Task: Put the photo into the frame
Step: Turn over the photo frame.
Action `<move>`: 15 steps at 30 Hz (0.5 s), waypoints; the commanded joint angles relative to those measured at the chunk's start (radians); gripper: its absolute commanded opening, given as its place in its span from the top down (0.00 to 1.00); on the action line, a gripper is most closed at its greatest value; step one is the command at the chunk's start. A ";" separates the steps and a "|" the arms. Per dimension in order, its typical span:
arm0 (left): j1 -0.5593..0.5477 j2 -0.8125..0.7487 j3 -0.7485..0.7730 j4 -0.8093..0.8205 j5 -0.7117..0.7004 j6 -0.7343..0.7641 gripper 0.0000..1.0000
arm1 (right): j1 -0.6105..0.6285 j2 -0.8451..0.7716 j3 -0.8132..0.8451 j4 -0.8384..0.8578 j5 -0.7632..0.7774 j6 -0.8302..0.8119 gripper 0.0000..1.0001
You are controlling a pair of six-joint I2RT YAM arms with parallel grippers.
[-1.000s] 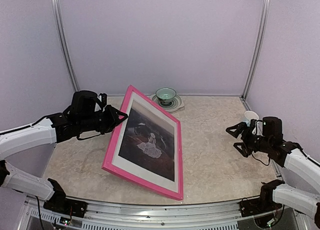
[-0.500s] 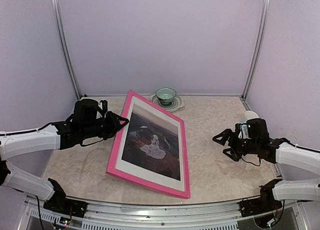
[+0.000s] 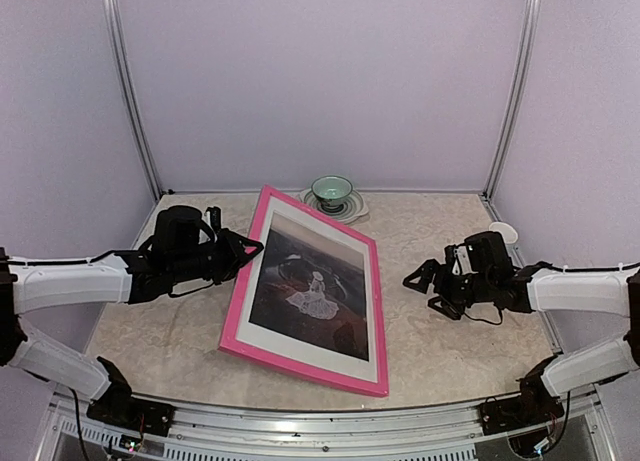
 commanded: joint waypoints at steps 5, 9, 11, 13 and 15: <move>-0.004 0.052 -0.070 0.030 0.012 0.059 1.00 | 0.030 0.099 0.058 0.057 0.025 -0.028 0.01; -0.004 0.068 -0.094 0.073 0.026 0.052 1.00 | 0.034 0.140 0.064 0.072 0.021 -0.034 0.01; -0.004 0.076 -0.106 0.095 0.032 0.050 1.00 | 0.037 0.164 0.068 0.080 0.016 -0.040 0.01; -0.004 0.082 -0.118 0.117 0.037 0.049 1.00 | 0.042 0.189 0.075 0.086 0.014 -0.049 0.01; -0.004 0.090 -0.128 0.137 0.040 0.052 1.00 | 0.047 0.216 0.083 0.091 0.012 -0.056 0.01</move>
